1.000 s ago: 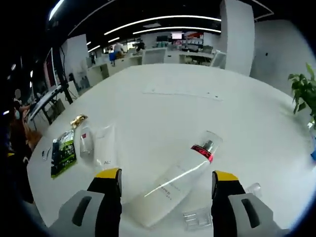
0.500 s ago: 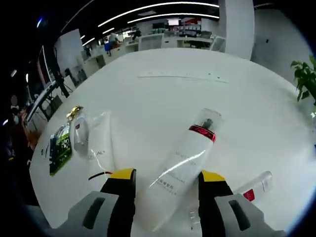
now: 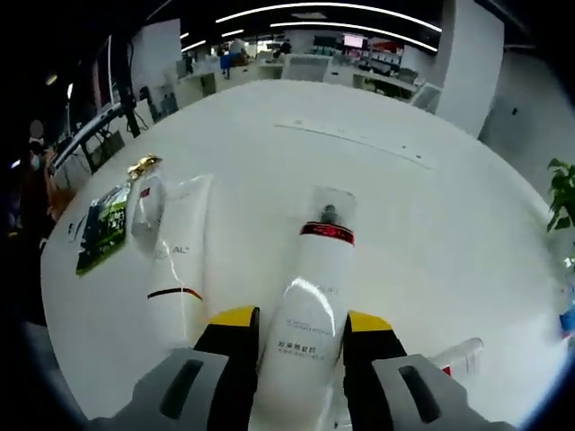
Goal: Arrange the skincare products in the storage area until every visible bottle or jar stands upright without overlapping.
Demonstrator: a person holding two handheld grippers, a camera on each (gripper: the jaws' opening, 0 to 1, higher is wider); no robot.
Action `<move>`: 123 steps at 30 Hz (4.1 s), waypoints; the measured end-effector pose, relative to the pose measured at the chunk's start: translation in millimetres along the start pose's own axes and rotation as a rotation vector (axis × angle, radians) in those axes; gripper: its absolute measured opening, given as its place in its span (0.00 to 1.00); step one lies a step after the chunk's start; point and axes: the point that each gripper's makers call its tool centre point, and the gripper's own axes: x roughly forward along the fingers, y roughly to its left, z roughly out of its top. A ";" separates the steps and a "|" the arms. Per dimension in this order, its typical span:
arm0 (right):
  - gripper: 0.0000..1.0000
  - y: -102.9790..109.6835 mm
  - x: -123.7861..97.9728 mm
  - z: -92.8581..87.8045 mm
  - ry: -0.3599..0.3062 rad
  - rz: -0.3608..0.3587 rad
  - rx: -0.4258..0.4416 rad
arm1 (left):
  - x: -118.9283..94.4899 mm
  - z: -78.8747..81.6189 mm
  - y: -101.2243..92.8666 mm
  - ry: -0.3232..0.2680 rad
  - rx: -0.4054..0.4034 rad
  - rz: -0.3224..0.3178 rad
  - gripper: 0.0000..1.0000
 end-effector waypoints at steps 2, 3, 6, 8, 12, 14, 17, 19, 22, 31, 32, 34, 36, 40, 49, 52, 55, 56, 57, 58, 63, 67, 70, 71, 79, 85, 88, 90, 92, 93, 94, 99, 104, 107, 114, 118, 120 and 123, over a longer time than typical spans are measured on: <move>0.32 2.6 0.0 0.4 -0.016 0.006 -0.018 | -0.2 0.8 1.1 -0.004 -0.001 0.005 0.89; 0.31 4.3 -0.5 0.2 -0.023 0.014 -0.031 | -0.2 0.1 1.9 0.000 -0.002 0.008 0.89; 0.28 0.8 2.0 3.2 -0.043 0.023 -0.042 | 0.8 -2.6 0.4 0.012 -0.012 -0.002 0.88; 0.27 1.1 0.4 3.8 -0.052 0.022 -0.057 | 1.2 -3.7 -0.3 0.018 -0.010 -0.005 0.88; 0.26 3.3 -2.3 3.2 -0.075 0.004 -0.088 | 1.6 -4.5 -0.4 0.022 -0.024 -0.008 0.87; 0.26 4.3 -4.3 0.7 -0.065 0.025 -0.083 | 1.7 -5.7 0.6 0.028 -0.026 -0.003 0.86; 0.25 6.7 -8.8 -4.5 -0.059 0.046 -0.087 | 2.6 -4.5 -3.5 0.025 -0.032 -0.021 0.84; 0.25 8.3 -12.1 -9.2 -0.053 0.056 -0.093 | 3.2 -1.3 -5.5 0.010 -0.031 -0.033 0.84; 0.25 15.5 -21.5 -17.0 -0.056 0.080 -0.107 | 4.6 -1.8 -6.8 0.023 -0.021 -0.033 0.83; 0.25 19.7 -41.3 -31.6 -0.084 0.116 -0.036 | 13.7 5.6 -11.1 0.080 0.127 -0.120 0.85; 0.25 19.2 -41.0 -31.5 -0.087 0.117 -0.034 | 14.7 8.0 -12.0 0.083 0.145 -0.131 0.85; 0.25 18.5 -40.0 -32.0 -0.091 0.124 -0.020 | 17.4 16.4 -14.4 0.079 0.155 -0.167 0.85; 0.25 19.9 -42.3 -36.2 -0.091 0.130 -0.001 | 23.1 26.4 -13.9 0.066 0.173 -0.188 0.85; 0.25 24.9 -47.1 -42.8 -0.095 0.146 0.024 | 41.3 34.4 -12.4 0.048 0.182 -0.222 0.83; 0.24 31.3 -53.5 -53.7 -0.097 0.185 0.050 | 93.8 28.6 -22.9 0.111 0.074 -0.329 0.80; 0.24 35.1 -55.9 -55.6 -0.094 0.193 0.052 | 109.1 28.5 -32.1 0.151 0.037 -0.386 0.80; 0.24 35.7 -57.2 -57.0 -0.095 0.201 0.073 | 127.9 34.7 -39.7 0.147 -0.011 -0.391 0.79; 0.24 34.9 -56.8 -57.0 -0.096 0.208 0.085 | 132.6 35.1 -41.0 0.152 -0.023 -0.385 0.80; 0.24 35.0 -57.4 -57.7 -0.097 0.215 0.095 | 135.7 35.8 -44.0 0.151 -0.028 -0.381 0.81; 0.24 33.7 -56.6 -56.4 -0.102 0.220 0.100 | 141.3 36.7 -47.9 0.151 -0.046 -0.382 0.81; 0.24 31.1 -57.8 -59.4 -0.085 0.251 0.159 | 162.2 35.3 -56.6 0.173 -0.168 -0.405 0.78; 0.24 31.6 -59.9 -57.3 -0.130 0.284 0.305 | 176.9 25.1 -63.5 0.208 -0.235 -0.444 0.80; 0.24 33.0 -64.8 -59.7 -0.120 0.316 0.373 | 184.4 18.5 -69.6 0.240 -0.290 -0.465 0.76; 0.24 32.7 -65.6 -60.2 -0.121 0.319 0.379 | 187.4 15.1 -72.5 0.261 -0.335 -0.463 0.74; 0.23 31.3 -69.2 -59.6 -0.141 0.407 0.627 | 203.4 -2.0 -98.6 0.355 -0.515 -0.513 0.63; 0.23 35.2 -76.4 -62.7 -0.149 0.474 0.791 | 216.3 -2.1 -105.3 0.365 -0.596 -0.496 0.55; 0.23 35.5 -78.0 -62.3 -0.171 0.496 0.863 | 221.2 -4.4 -111.9 0.392 -0.613 -0.478 0.48; 0.23 35.7 -79.1 -63.0 -0.179 0.512 0.908 | 224.8 -10.2 -116.2 0.421 -0.613 -0.474 0.46; 0.23 34.5 -79.2 -63.6 -0.191 0.515 0.922 | 227.2 -14.4 -121.0 0.443 -0.629 -0.470 0.44; 0.23 35.0 -79.6 -63.7 -0.193 0.524 0.942 | 228.3 -15.3 -122.5 0.446 -0.634 -0.470 0.43; 0.23 35.1 -79.7 -63.6 -0.197 0.523 0.940 | 229.9 -15.7 -123.7 0.448 -0.648 -0.466 0.42; 0.23 36.0 -80.5 -62.2 -0.206 0.541 0.954 | 238.5 -25.4 -125.9 0.494 -0.678 -0.445 0.30; 0.23 35.7 -79.7 -60.4 -0.211 0.545 0.942 | 247.6 -22.9 -127.3 0.505 -0.700 -0.428 0.25; 0.23 35.1 -79.0 -58.9 -0.226 0.531 0.888 | 248.0 -24.2 -128.6 0.503 -0.697 -0.419 0.22; 0.23 42.4 -79.0 -51.7 -0.230 0.486 0.638 | 243.0 -31.2 -140.5 0.533 -0.712 -0.442 0.33; 0.23 42.7 -78.1 -51.1 -0.225 0.430 0.521 | 243.3 -31.6 -131.1 0.527 -0.721 -0.416 0.26; 0.23 41.1 -79.7 -45.7 -0.256 0.429 0.500 | 242.5 -28.6 -127.6 0.523 -0.733 -0.422 0.26; 0.23 39.5 -81.7 -38.8 -0.286 0.424 0.466 | 238.8 -20.5 -128.8 0.501 -0.719 -0.437 0.27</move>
